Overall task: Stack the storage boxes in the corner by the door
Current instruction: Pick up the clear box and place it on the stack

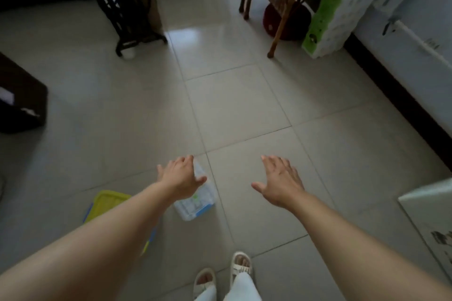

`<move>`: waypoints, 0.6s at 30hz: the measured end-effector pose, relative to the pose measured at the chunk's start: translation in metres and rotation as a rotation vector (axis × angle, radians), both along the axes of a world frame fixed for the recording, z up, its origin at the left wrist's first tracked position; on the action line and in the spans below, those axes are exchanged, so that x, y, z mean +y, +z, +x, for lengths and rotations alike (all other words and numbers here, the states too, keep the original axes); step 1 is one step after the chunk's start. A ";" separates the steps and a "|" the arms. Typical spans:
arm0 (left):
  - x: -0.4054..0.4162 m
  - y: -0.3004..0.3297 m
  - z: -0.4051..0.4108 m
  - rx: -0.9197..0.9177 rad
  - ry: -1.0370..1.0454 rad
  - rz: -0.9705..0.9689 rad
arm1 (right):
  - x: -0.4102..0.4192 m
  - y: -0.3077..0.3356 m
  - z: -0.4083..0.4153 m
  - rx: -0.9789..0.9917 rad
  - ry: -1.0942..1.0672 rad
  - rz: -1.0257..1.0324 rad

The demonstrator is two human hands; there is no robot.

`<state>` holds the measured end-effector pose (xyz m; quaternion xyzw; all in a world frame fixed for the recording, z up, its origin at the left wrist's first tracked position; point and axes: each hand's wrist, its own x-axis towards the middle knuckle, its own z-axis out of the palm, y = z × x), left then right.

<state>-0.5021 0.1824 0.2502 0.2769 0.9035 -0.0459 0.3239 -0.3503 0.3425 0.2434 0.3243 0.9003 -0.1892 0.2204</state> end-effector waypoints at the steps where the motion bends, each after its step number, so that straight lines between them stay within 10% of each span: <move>1: -0.010 -0.008 -0.006 -0.009 0.040 -0.010 | -0.006 -0.009 -0.013 -0.003 0.027 -0.015; 18: -0.094 -0.278 -0.075 -0.161 0.487 -0.015 | -0.074 -0.273 -0.149 -0.089 0.120 -0.175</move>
